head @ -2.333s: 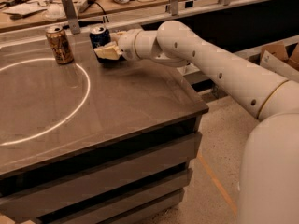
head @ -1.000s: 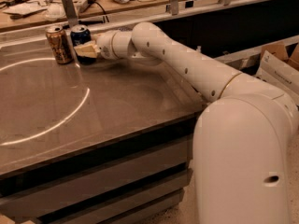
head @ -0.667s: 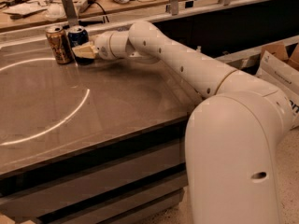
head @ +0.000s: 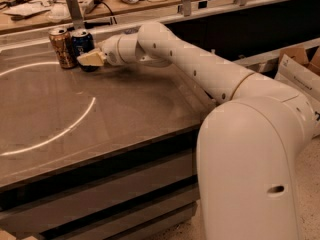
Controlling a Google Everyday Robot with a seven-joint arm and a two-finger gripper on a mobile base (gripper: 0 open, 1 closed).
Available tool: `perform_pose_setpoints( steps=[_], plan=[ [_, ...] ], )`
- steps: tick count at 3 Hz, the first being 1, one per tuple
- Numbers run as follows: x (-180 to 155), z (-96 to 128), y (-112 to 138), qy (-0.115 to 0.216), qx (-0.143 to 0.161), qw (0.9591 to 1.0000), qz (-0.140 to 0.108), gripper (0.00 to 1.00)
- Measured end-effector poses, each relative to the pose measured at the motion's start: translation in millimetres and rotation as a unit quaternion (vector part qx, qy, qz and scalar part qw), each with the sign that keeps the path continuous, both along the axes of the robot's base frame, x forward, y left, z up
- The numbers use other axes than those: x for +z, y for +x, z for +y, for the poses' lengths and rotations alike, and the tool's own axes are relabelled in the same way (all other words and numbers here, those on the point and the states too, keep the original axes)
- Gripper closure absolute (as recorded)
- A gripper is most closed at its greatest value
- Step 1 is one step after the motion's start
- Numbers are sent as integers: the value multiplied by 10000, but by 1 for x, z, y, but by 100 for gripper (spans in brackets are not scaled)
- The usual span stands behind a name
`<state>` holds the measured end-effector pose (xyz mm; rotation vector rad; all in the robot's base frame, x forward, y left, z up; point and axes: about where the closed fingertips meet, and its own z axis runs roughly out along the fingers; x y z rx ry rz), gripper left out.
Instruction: Move pepsi can near orange can
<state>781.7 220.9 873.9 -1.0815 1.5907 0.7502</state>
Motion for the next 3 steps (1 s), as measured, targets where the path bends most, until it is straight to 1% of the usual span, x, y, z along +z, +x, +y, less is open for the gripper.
perform_pose_setpoints(
  steps=[1, 2, 3],
  plan=[
    [8, -13, -18, -30, 69, 9999, -86, 0],
    [27, -39, -47, -11, -36, 9998, -215, 0],
    [36, -77, -95, -178, -204, 9995, -167, 0]
  ],
)
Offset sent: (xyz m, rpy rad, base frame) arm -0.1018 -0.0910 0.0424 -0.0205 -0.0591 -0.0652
